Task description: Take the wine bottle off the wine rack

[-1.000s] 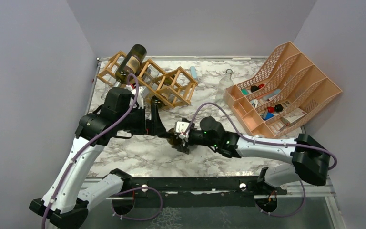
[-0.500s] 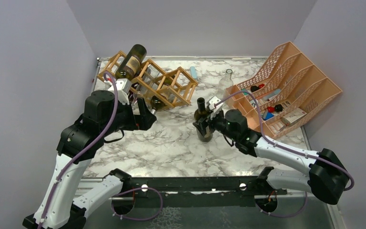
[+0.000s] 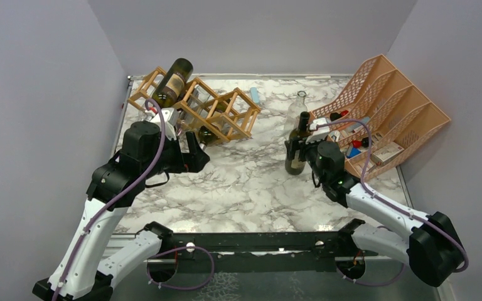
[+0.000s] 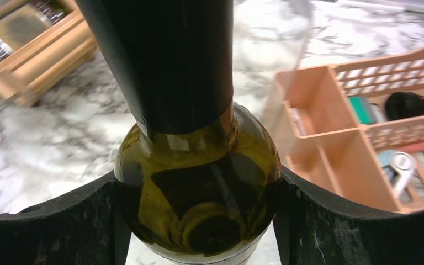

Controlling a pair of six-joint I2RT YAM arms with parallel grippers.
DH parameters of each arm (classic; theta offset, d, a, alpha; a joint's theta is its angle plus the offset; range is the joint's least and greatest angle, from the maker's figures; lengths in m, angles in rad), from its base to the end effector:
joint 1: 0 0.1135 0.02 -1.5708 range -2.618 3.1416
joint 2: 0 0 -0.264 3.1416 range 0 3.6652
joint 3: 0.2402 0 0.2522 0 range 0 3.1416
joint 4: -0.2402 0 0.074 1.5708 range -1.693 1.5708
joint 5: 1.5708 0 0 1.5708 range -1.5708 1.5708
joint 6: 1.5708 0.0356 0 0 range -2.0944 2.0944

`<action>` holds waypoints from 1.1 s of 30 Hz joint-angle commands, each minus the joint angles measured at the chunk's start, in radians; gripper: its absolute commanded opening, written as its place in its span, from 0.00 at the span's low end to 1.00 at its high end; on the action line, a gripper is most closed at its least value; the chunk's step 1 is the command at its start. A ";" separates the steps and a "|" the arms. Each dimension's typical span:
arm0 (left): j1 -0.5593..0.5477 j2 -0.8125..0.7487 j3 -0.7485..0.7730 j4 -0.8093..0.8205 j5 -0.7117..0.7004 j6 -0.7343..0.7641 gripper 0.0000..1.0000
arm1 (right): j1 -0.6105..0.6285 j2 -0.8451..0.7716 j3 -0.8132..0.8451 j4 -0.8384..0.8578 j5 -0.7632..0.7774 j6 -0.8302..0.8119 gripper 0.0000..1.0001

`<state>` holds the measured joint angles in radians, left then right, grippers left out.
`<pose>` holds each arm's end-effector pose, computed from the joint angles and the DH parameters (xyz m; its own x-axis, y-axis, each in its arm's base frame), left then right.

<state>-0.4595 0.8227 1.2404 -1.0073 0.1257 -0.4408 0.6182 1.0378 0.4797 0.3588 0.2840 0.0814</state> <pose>0.1153 -0.0620 0.4004 -0.6783 -0.1366 -0.7220 0.2698 0.8676 -0.4177 0.1944 0.1260 0.2406 -0.1878 -0.0378 -0.9815 -0.3183 0.9477 0.0244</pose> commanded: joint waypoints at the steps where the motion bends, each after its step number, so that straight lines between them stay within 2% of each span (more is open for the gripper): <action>1: -0.002 -0.030 -0.025 0.070 0.035 -0.021 0.99 | -0.054 -0.011 0.006 0.244 0.087 0.013 0.19; 7: -0.001 -0.059 -0.064 0.093 0.052 -0.027 0.99 | -0.119 0.052 -0.014 0.414 0.104 -0.017 0.19; 12: -0.002 -0.084 -0.082 0.093 0.054 -0.022 0.99 | -0.160 0.106 -0.009 0.476 0.104 -0.005 0.19; 20: -0.001 -0.094 -0.094 0.093 0.061 -0.018 0.99 | -0.185 0.187 -0.034 0.599 0.084 0.002 0.19; 28: -0.003 -0.088 -0.081 0.094 0.058 -0.019 0.99 | -0.194 0.271 -0.050 0.762 0.047 -0.068 0.19; 33: -0.002 -0.085 -0.081 0.094 0.058 -0.026 0.99 | -0.199 0.311 -0.031 0.777 0.038 -0.073 0.19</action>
<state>-0.4595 0.7372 1.1530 -0.9394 0.1677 -0.4599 0.4339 1.3430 0.4210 0.9428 0.3279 0.0437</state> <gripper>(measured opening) 0.988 0.790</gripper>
